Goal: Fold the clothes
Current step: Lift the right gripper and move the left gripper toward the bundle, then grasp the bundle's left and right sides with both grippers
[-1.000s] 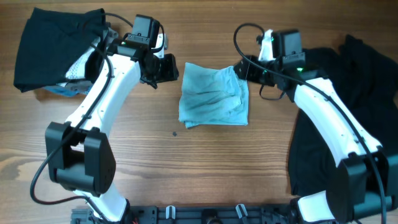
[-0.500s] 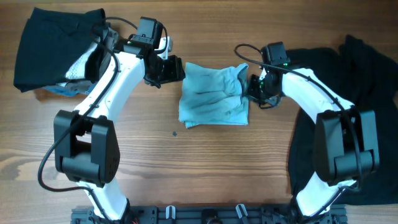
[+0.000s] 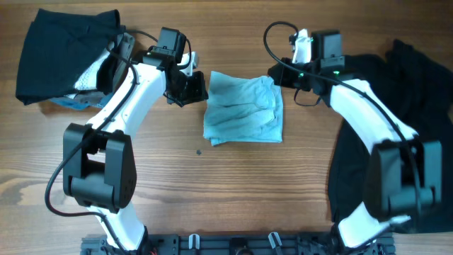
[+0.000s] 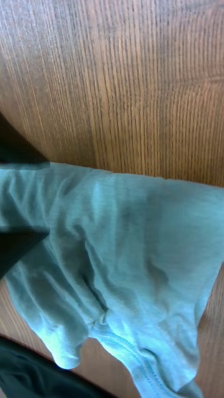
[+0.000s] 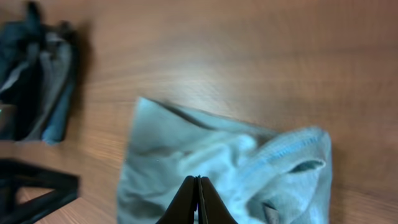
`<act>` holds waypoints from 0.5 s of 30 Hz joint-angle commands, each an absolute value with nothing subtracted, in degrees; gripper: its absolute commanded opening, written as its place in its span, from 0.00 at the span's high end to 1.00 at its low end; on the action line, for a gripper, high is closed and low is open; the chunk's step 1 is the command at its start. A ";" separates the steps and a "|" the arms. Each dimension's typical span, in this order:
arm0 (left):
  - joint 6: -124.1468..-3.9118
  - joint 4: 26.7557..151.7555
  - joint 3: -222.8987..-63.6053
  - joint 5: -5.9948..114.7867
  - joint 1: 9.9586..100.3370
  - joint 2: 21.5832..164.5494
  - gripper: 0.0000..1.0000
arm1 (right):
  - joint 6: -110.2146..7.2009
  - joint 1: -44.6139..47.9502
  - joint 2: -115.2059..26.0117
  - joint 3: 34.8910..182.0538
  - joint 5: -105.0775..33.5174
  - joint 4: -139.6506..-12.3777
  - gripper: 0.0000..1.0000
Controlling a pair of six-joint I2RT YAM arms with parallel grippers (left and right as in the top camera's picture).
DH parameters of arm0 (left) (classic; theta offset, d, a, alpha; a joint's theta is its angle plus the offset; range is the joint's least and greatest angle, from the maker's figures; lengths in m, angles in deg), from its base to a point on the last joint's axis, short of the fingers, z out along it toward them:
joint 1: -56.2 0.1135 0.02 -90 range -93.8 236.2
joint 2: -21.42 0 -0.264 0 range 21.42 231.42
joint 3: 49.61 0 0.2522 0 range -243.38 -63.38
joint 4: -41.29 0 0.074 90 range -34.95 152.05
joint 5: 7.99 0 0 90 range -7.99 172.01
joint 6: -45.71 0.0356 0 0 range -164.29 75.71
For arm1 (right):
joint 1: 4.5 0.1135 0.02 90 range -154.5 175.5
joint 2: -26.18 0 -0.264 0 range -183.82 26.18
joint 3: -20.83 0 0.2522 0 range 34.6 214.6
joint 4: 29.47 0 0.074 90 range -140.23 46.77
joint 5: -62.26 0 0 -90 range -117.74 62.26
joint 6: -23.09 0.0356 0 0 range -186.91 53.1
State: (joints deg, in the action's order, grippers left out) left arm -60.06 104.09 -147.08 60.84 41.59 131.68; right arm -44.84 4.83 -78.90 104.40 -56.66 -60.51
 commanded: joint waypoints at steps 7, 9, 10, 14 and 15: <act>-59.73 103.87 -146.40 59.31 41.80 132.24 0.43 | -31.75 3.89 -87.78 104.35 -45.54 -77.05 0.96; -59.71 103.87 -146.40 59.31 41.80 132.24 0.35 | -36.38 3.89 -86.29 104.35 -47.77 -77.16 0.96; -59.71 103.63 -146.20 59.31 41.80 132.24 0.35 | -43.75 3.89 -84.54 104.35 -51.99 -76.22 0.94; -59.71 101.29 -143.38 58.16 41.54 133.40 0.40 | -53.85 3.89 -74.92 104.35 -58.30 -77.23 0.91; -59.69 100.37 -142.64 55.75 41.24 134.30 0.39 | -53.74 3.89 -72.78 104.35 -58.28 -77.12 0.91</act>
State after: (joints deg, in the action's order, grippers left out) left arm -60.04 101.75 -145.13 60.01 41.59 131.74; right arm -48.21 4.17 -80.13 104.33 -55.18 -77.18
